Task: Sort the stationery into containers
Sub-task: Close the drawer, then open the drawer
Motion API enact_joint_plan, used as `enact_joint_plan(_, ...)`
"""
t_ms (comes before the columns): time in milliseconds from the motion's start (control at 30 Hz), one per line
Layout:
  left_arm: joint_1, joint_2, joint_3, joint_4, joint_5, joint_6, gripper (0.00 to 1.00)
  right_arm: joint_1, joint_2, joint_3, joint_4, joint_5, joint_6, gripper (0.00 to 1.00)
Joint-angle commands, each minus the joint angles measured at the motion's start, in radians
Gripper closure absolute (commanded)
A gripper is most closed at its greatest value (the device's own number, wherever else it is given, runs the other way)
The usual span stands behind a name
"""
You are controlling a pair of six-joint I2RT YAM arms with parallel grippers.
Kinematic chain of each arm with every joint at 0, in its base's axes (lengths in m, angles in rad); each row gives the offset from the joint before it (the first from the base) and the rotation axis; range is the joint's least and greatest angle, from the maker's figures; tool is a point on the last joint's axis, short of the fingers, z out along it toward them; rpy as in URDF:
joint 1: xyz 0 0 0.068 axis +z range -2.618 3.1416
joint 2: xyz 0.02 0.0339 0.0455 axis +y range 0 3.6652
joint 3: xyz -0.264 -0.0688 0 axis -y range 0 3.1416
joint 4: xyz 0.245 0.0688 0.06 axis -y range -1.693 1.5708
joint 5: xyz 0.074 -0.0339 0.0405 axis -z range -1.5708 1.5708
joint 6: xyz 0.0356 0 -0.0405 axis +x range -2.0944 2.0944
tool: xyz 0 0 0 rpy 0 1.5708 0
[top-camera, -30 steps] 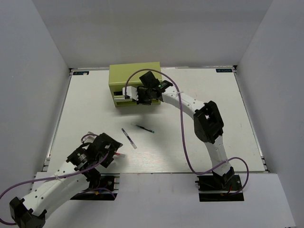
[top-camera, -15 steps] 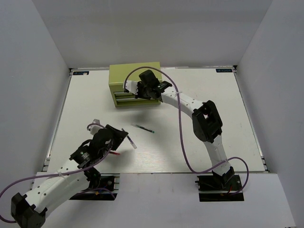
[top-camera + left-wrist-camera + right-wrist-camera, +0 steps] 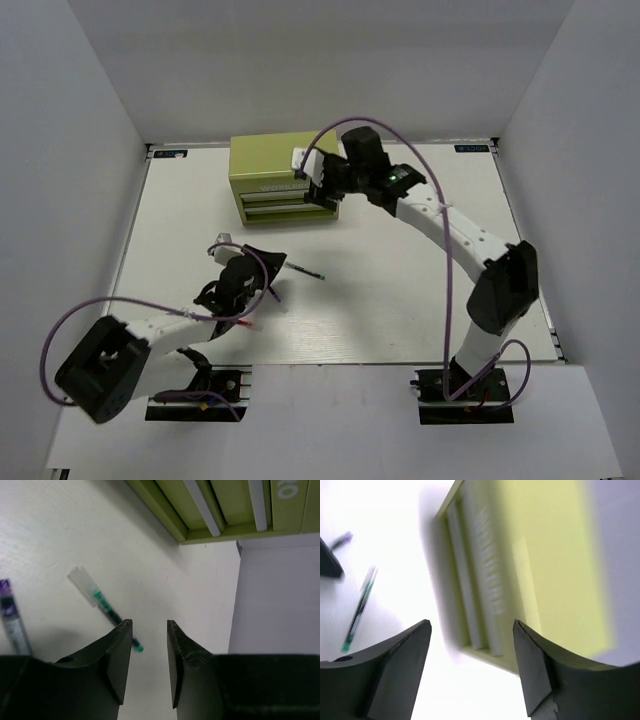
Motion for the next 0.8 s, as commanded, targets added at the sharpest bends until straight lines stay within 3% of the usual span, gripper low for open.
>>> enact_joint_plan(0, 0.031, 0.136, 0.075, 0.309, 0.067, 0.007, 0.55, -0.014, -0.039, 0.041, 0.100, 0.006, 0.070, 0.25)
enact_joint_plan(67, 0.065, 0.206, 0.121, 0.353, 0.085, -0.006, 0.49, -0.031, -0.007, 0.114, 0.077, 0.023, 0.082, 0.25)
enact_joint_plan(167, 0.082, 0.329, 0.160, 0.426, 0.105, -0.015, 0.35, -0.052, 0.069, 0.192, 0.022, 0.037, 0.099, 0.37)
enact_joint_plan(267, 0.129, 0.426, 0.189, 0.520, 0.105, -0.056, 0.29, -0.072, 0.172, 0.324, -0.102, 0.014, 0.110, 0.35)
enact_joint_plan(300, 0.129, 0.447, 0.189, 0.538, 0.105, -0.072, 0.28, -0.079, 0.192, 0.400, -0.119, 0.006, 0.114, 0.33)
enact_joint_plan(467, 0.171, 0.556, 0.255, 0.561, 0.125, -0.082, 0.26, -0.083, 0.275, 0.438, -0.123, -0.011, 0.124, 0.15)
enact_joint_plan(633, 0.209, 0.619, 0.293, 0.590, 0.136, -0.092, 0.26, -0.088, 0.301, 0.440, -0.101, -0.008, 0.113, 0.13)
enact_joint_plan(767, 0.220, 0.653, 0.328, 0.591, 0.147, -0.101, 0.26, -0.088, 0.323, 0.432, -0.084, 0.029, 0.101, 0.20)
